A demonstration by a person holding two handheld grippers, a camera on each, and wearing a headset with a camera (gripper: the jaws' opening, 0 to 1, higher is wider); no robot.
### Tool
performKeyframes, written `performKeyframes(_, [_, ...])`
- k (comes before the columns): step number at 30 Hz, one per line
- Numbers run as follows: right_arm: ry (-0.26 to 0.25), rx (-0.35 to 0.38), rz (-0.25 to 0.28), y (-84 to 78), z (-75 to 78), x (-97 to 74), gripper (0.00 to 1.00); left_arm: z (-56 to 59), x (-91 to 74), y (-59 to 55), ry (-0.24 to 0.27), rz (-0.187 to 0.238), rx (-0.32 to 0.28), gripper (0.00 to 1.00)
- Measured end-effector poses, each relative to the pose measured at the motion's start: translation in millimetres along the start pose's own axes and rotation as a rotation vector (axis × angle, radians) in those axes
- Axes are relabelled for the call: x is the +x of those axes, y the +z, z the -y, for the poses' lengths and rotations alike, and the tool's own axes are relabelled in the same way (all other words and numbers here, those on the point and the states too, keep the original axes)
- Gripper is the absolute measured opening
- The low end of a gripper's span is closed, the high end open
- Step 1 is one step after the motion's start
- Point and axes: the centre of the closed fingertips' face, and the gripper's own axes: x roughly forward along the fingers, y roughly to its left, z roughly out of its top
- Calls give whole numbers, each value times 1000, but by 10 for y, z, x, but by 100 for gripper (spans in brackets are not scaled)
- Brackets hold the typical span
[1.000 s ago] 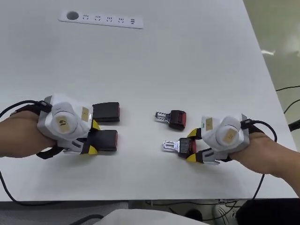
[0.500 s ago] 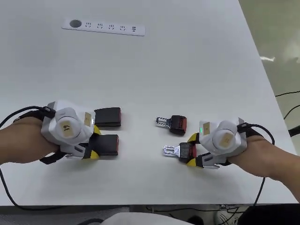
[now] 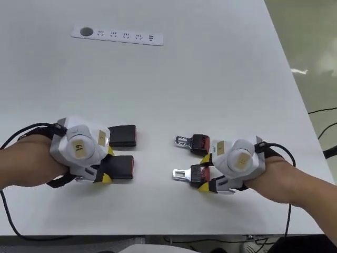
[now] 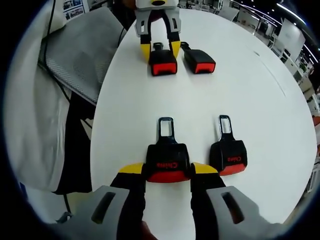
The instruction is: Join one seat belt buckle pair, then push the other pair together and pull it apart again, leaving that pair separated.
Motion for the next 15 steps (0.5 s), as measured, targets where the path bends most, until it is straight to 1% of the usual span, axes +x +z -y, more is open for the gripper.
performKeyframes(6, [7, -21, 9, 147, 24, 63, 33, 11, 0, 14, -4, -6, 7, 33])
performKeyframes(9, [7, -21, 20, 217, 39, 102, 33, 13, 0, 14, -6, -7, 10, 33])
performKeyframes(15, [8, -15, 45, 364, 23, 176, 33, 13, 7, 18, -6, -10, 12, 33])
